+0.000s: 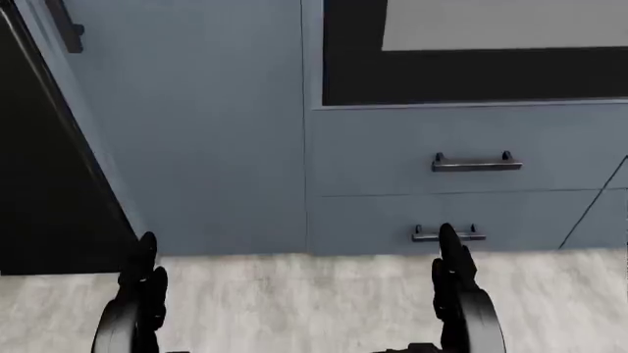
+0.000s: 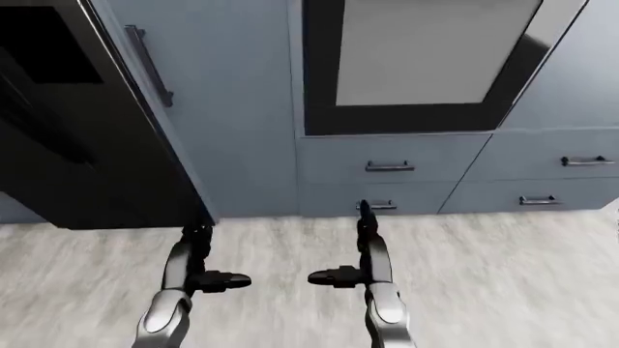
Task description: Navigate to the hood.
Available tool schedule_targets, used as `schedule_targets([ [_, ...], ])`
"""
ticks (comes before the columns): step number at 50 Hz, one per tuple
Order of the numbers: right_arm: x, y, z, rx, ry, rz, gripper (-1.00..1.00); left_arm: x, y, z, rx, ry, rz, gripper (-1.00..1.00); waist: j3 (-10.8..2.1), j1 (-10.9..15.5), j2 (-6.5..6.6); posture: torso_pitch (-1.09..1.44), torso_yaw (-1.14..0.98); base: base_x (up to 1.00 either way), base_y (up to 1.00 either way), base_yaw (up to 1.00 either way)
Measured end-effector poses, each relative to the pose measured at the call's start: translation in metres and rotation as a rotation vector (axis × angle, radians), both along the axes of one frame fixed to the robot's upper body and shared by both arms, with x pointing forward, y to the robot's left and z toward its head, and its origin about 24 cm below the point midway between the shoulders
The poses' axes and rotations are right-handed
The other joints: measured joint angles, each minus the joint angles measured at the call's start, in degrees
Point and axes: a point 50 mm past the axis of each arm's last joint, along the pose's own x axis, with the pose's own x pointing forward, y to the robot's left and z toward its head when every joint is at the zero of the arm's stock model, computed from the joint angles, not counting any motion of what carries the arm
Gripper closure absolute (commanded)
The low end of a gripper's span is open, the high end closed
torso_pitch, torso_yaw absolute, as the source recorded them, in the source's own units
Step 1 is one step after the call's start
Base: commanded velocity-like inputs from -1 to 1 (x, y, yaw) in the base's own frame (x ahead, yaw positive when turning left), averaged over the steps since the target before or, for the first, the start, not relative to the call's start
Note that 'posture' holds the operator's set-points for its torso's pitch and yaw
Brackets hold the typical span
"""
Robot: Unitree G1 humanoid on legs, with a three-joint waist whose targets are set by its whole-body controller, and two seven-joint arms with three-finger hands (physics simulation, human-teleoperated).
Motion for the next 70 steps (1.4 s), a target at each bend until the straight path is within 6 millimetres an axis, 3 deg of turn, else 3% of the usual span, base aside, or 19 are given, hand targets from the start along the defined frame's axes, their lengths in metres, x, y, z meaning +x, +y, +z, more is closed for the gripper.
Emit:
schedule_targets([
  [1, 0.001, 0.0, 0.004, 0.002, -0.016, 0.002, -1.0, 0.001, 0.001, 0.004, 0.001, -0.019, 0.001, -1.0, -0.58, -0.1, -0.23, 0.0, 0.0, 0.0, 0.0, 0.0],
  [3, 0.008, -0.001, 0.019, 0.002, -0.09, 0.001, -1.0, 0.007, 0.0, 0.021, 0.003, -0.103, -0.002, -1.0, -3.44, 0.38, -0.2, 0.0, 0.0, 0.0, 0.0, 0.0],
  [5, 0.009, 0.001, 0.021, 0.007, -0.109, 0.003, -1.0, 0.008, 0.0, 0.024, 0.001, -0.129, -0.004, -1.0, -2.37, 0.47, -0.54, 0.0, 0.0, 0.0, 0.0, 0.0],
  [7, 0.006, 0.001, 0.016, 0.008, -0.085, 0.008, -1.0, 0.005, -0.001, 0.018, -0.001, -0.102, -0.004, -1.0, -3.08, 0.46, -0.48, 0.0, 0.0, 0.0, 0.0, 0.0],
  [11, 0.005, 0.001, 0.01, 0.005, -0.051, 0.01, -1.0, 0.003, -0.001, 0.011, -0.003, -0.061, -0.004, -1.0, -3.08, 0.46, -0.3, 0.0, 0.0, 0.0, 0.0, 0.0],
  [23, 0.004, 0.004, 0.015, 0.029, -0.081, 0.043, -1.0, 0.005, 0.0, 0.016, -0.001, -0.088, -0.004, -1.0, -4.22, 0.41, -0.23, 0.0, 0.0, 0.0, 0.0, 0.0],
  [33, 0.003, 0.004, 0.012, 0.036, -0.063, 0.049, -1.0, 0.005, 0.0, 0.016, 0.0, -0.085, -0.001, -1.0, -3.5, 0.22, 0.48, 0.0, 0.0, 0.0, 0.0, -0.11],
  [42, 0.003, 0.005, 0.012, 0.025, -0.063, 0.053, -1.0, 0.005, -0.001, 0.014, -0.002, -0.077, -0.005, -1.0, -3.25, 0.22, -0.16, 0.0, 0.0, 0.0, 0.0, 0.01],
  [62, 0.003, 0.005, 0.011, 0.023, -0.058, 0.061, -1.0, 0.004, -0.001, 0.014, -0.002, -0.076, -0.006, -1.0, -2.45, 1.13, 0.62, 0.0, 0.0, 0.0, 0.0, 0.19],
  [66, 0.003, 0.009, 0.013, 0.028, -0.063, 0.073, -1.0, 0.004, 0.002, 0.014, 0.003, -0.076, 0.005, -1.0, -2.51, 1.54, 0.06, 0.0, 0.0, 0.0, 0.0, 0.3],
  [70, 0.003, 0.01, 0.013, 0.031, -0.066, 0.08, -1.0, 0.004, 0.003, 0.015, 0.004, -0.082, 0.01, -1.0, -2.23, 1.32, -1.3, 0.0, 0.0, 0.0, 0.0, 0.3],
])
